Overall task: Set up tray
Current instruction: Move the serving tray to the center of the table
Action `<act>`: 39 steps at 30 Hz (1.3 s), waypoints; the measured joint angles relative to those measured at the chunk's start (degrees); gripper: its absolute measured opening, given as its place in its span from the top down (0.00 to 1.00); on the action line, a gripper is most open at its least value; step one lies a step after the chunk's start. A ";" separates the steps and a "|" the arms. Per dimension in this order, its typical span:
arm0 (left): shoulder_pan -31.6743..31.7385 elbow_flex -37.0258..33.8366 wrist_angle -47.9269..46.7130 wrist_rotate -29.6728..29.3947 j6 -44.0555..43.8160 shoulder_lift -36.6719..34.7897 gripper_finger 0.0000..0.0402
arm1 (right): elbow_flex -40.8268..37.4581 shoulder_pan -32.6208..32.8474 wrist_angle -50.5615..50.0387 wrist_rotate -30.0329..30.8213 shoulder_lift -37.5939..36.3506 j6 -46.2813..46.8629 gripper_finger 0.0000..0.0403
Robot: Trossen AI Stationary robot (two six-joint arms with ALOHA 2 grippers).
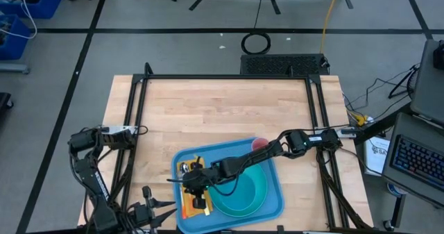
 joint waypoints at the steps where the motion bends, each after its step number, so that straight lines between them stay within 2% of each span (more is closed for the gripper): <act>1: 0.09 0.00 0.04 0.10 -0.01 0.00 0.74 | 0.00 0.00 0.22 0.35 0.00 -0.28 1.00; 24: 0.09 -0.02 0.00 0.15 0.10 0.00 0.74 | 0.18 -0.96 2.61 -1.53 3.38 1.85 1.00; 39: 0.09 -0.02 0.04 0.43 -0.07 0.02 0.74 | 0.27 -1.66 -1.11 3.13 3.23 6.08 1.00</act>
